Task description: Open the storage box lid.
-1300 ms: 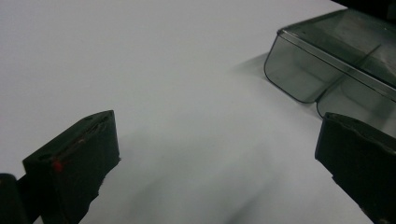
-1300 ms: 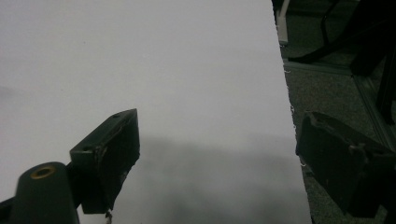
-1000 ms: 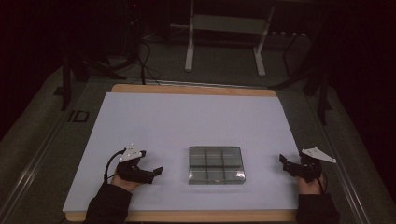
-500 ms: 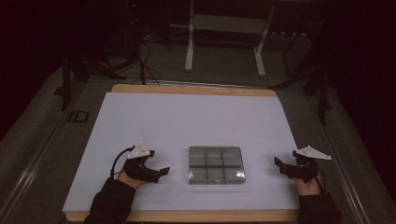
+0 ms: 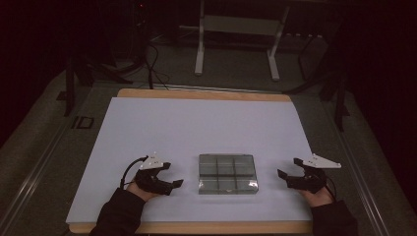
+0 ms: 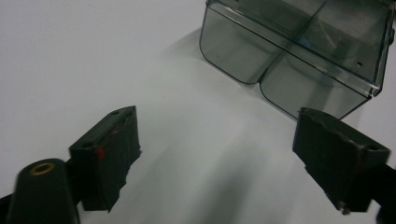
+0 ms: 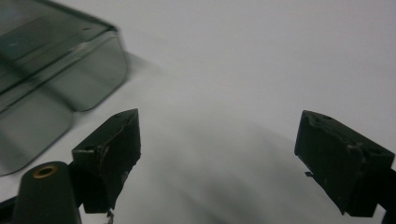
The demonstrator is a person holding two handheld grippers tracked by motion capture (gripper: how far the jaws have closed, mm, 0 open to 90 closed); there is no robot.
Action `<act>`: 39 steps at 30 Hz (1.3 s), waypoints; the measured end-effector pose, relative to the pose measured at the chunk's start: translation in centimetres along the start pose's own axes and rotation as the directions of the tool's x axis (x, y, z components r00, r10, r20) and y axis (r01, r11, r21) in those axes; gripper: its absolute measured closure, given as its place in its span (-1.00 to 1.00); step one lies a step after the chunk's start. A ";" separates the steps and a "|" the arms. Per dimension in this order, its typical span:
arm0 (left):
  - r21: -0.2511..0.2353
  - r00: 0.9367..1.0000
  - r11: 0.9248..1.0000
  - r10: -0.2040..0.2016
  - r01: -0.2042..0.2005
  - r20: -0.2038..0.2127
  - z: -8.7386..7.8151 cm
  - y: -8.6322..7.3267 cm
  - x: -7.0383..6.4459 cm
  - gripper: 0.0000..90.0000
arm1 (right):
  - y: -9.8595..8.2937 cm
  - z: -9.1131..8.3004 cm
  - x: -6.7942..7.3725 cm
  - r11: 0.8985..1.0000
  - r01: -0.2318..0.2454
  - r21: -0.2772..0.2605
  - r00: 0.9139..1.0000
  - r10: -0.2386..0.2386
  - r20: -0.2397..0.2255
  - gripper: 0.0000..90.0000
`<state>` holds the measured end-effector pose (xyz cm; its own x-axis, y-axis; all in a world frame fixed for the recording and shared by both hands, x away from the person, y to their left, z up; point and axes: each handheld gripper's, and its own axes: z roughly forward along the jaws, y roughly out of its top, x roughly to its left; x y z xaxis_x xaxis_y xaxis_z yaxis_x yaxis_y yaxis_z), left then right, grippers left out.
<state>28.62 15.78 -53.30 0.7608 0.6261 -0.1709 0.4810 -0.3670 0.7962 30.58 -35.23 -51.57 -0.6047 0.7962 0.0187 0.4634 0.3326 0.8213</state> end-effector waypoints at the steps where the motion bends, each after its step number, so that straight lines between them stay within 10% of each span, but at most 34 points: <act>1: 0.004 1.000 1.000 0.007 -0.007 -0.002 0.1 0.0 -0.1 -0.47 | 0.0 0.1 0.2 1.000 0.014 0.004 1.000 -0.014 -0.017 -0.60; 18: 0.025 0.993 0.996 0.084 -0.087 0.078 1.2 0.8 -1.6 0.51 | 0.1 2.0 3.0 0.988 0.141 0.059 0.978 -0.130 -0.162 0.51; 25: 0.093 0.985 0.983 0.151 -0.159 0.085 2.0 0.7 -2.2 0.88 | 0.0 2.3 3.3 0.985 0.156 0.077 0.966 -0.136 -0.221 0.96; 39: 0.051 0.978 0.983 0.167 -0.174 0.125 2.8 1.5 -3.2 1.00 | 0.0 3.0 4.5 0.972 0.225 0.067 0.937 -0.197 -0.289 1.00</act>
<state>28.10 11.34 -53.19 0.8787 0.4654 -0.1067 0.3627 -0.5052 0.7831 29.75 -30.15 -53.20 -0.8449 0.5345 0.0200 0.3578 0.5369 0.7640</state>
